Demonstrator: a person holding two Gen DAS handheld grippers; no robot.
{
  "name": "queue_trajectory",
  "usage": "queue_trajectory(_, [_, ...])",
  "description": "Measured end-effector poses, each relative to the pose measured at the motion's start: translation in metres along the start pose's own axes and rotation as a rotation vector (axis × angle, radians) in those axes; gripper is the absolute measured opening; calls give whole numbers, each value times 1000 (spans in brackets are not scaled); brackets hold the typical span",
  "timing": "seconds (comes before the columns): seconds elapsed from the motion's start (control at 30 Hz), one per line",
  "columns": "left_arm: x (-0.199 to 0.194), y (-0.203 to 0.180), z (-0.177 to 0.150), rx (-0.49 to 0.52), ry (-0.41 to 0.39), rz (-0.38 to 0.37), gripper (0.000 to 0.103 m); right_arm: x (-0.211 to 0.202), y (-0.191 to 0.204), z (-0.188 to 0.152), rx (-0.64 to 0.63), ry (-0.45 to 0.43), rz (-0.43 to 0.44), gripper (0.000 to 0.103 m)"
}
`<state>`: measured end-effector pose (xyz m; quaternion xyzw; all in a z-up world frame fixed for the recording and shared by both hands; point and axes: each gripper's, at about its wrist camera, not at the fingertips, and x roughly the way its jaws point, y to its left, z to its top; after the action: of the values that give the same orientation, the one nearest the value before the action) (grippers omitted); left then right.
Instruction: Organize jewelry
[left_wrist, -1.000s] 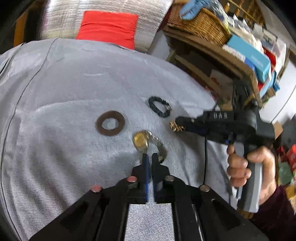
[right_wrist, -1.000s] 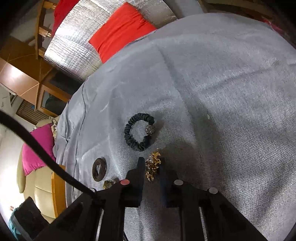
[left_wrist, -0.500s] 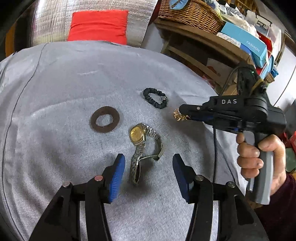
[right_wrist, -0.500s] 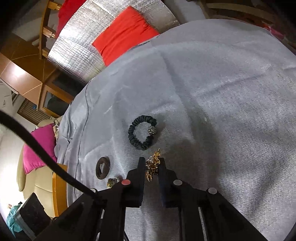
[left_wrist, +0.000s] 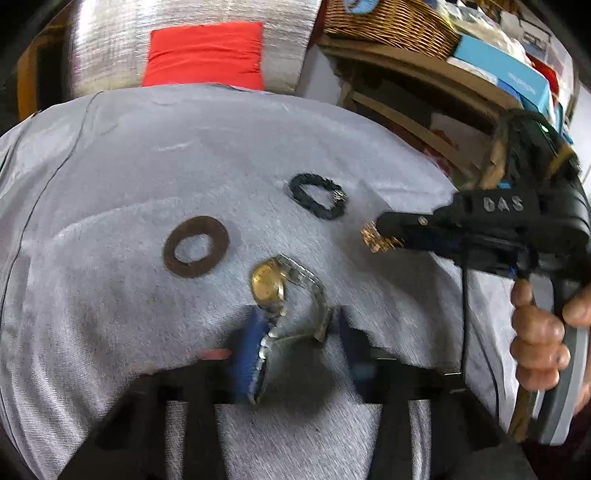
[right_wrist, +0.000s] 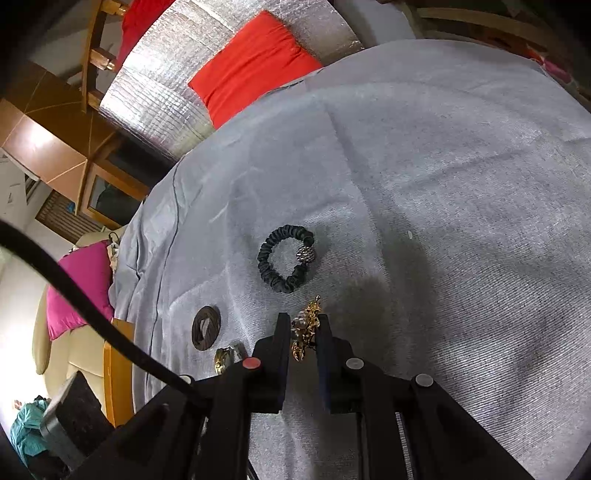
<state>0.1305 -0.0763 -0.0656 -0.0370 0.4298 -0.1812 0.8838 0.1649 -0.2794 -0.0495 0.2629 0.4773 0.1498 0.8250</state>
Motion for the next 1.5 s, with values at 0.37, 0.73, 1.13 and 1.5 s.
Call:
queue_trajectory(0.37, [-25,14,5,-29,-72,1,4,0,12,-3,-30,-9,7,14])
queue_trajectory(0.73, [-42,34,-4,-56,-50,-30,5,6,27,-9,-61,-3,0,14])
queue_trajectory(1.13, [-25,29,-19,3,24,17,35,6,25,-8,-63,-1,-13,14])
queue_trajectory(1.5, [-48,35,-11,-54,-71,-10,8,4,27,-7,-76,-8,-16,14])
